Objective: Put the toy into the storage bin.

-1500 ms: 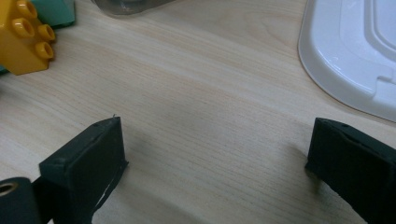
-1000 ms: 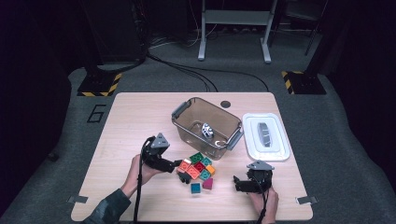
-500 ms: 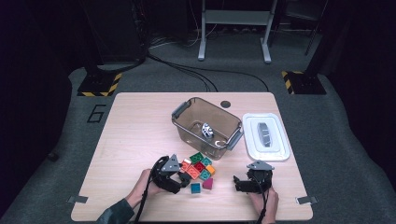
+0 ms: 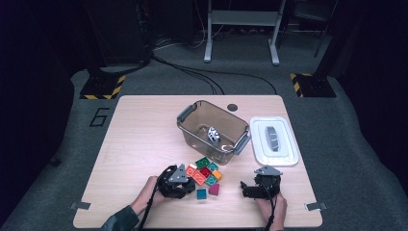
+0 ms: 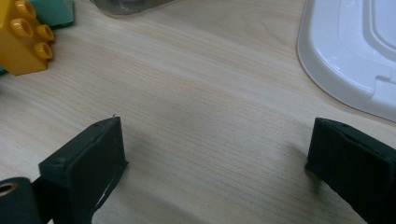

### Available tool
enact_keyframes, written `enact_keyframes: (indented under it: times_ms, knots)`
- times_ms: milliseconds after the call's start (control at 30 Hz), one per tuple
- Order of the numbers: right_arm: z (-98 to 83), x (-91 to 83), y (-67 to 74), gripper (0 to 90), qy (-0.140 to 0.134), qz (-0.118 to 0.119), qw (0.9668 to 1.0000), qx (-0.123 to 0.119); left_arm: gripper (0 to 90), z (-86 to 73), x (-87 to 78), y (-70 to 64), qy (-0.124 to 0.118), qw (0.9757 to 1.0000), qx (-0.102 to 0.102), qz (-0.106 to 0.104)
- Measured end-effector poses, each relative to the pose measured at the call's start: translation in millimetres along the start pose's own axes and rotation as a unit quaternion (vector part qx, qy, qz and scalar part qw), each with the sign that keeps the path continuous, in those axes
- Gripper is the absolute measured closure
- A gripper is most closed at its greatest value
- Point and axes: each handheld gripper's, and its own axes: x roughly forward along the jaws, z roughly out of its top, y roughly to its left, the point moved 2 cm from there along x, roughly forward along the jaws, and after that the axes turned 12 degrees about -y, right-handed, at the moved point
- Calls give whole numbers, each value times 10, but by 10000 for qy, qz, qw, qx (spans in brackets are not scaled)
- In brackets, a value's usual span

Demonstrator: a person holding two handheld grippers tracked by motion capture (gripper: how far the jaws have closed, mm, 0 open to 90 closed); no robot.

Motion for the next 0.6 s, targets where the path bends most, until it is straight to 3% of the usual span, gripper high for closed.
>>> enact_keyframes:
  times_ms: [267, 333, 600]
  knots:
    - [0, 0, 0, 29, -1, 1, 10000, 1, 667, -83, -49, -13, -130, 9998, -164, -59]
    - [0, 1, -1, 29, -4, 1, 10000, -2, 669, -99, -72, -4, -209, 9993, -301, -38]
    - [0, 1, 0, 29, -2, 2, 10000, 1, 670, -124, -279, 135, -359, 9969, -652, 267]
